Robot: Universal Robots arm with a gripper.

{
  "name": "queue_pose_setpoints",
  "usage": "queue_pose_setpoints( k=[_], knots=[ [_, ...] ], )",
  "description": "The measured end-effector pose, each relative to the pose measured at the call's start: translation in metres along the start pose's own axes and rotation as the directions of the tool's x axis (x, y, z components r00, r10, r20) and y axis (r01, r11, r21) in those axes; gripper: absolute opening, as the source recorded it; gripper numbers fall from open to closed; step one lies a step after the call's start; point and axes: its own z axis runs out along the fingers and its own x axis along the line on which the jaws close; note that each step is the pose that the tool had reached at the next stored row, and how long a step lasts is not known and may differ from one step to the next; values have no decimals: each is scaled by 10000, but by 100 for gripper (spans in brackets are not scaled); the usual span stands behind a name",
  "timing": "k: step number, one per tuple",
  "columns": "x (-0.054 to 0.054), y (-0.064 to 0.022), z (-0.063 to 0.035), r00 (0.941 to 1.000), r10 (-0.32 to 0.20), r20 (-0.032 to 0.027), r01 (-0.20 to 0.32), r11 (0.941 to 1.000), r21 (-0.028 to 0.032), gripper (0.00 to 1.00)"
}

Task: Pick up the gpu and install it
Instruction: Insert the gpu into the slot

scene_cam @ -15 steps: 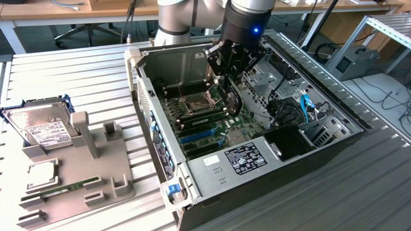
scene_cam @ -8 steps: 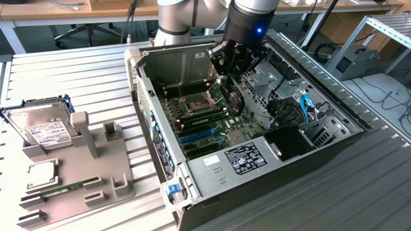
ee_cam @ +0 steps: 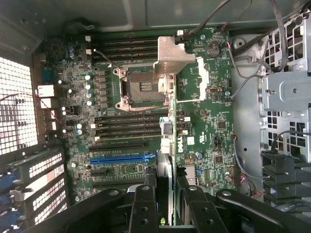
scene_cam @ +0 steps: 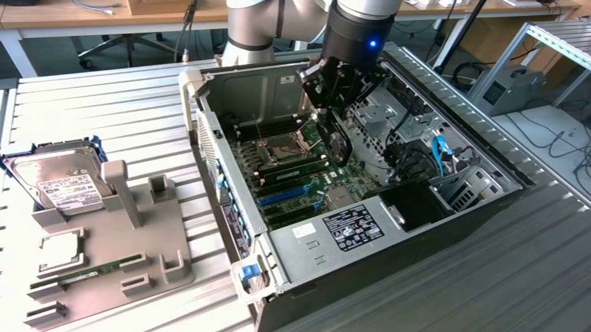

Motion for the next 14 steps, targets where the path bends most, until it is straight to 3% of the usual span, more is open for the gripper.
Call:
queue_pose_setpoints(
  k=[6, 14],
  knots=[
    [0, 0, 0, 9995, -320, -8, 320, 9995, -8, 26],
    [0, 0, 0, 9902, -1393, -33, 1393, 9902, -41, 26]
  ],
)
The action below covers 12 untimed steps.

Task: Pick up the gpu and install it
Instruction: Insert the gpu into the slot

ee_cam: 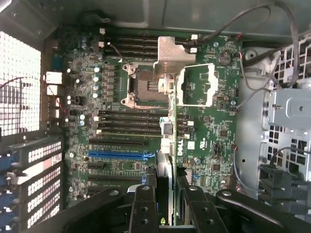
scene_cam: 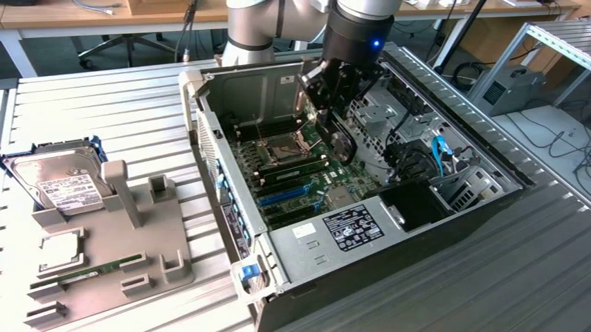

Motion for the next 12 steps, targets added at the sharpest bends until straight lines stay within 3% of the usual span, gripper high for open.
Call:
queue_pose_setpoints(
  k=[5, 12],
  knots=[
    [0, 0, 0, 9974, -714, -18, 714, 9974, -20, 26],
    [0, 0, 1, 9922, -1250, -30, 1250, 9922, -37, 26]
  ],
)
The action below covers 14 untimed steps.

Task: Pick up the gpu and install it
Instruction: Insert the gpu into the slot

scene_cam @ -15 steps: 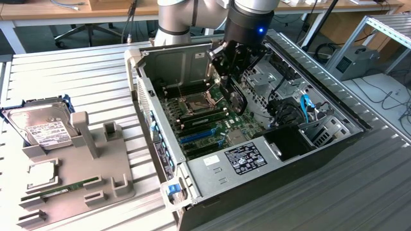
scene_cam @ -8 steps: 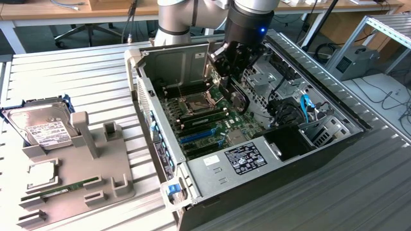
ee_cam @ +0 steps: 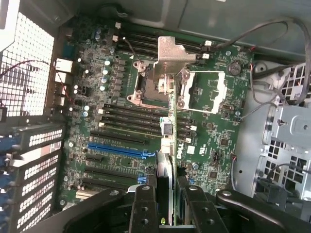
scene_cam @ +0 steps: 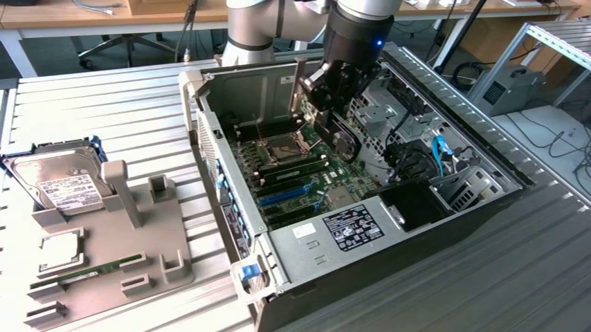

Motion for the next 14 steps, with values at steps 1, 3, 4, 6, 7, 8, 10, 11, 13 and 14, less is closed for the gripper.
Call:
queue_pose_setpoints(
  k=[1, 3, 4, 6, 7, 8, 10, 11, 13, 14],
  knots=[
    [0, 0, 0, 10000, -71, -2, 71, 10000, -2, 26],
    [0, 0, 0, 9997, -237, -6, 237, 9997, -6, 26],
    [0, 0, 0, 9991, -415, -10, 415, 9991, -12, 26],
    [0, 0, 0, 9980, -636, -16, 636, 9980, -19, 26],
    [0, 0, 0, 9975, -712, -18, 711, 9975, -20, 26],
    [0, 0, 0, 9968, -797, -20, 797, 9968, -23, 26],
    [0, 0, 0, 9953, -967, -23, 967, 9953, -29, 26],
    [0, 0, 0, 9946, -1040, -25, 1040, 9946, -31, 26],
    [0, 0, 0, 9930, -1177, -28, 1177, 9930, -35, 26],
    [0, 0, 1, 9923, -1237, -29, 1237, 9923, -37, 26]
  ],
)
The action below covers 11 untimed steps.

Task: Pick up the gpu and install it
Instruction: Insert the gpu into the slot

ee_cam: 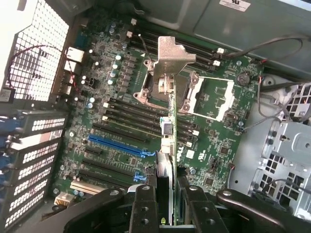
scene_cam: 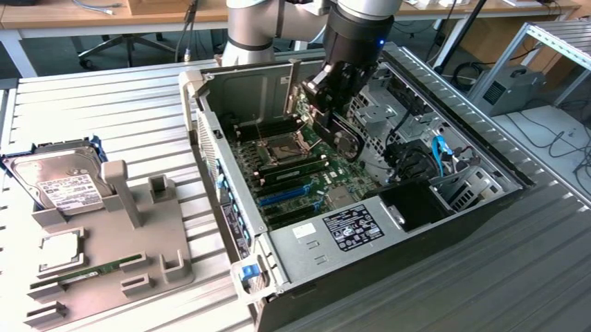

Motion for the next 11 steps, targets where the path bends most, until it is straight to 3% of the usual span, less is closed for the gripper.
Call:
queue_pose_setpoints(
  k=[11],
  knots=[
    [-1, 0, 0, 9970, -772, -19, 772, 9970, -22, 26]
  ],
)
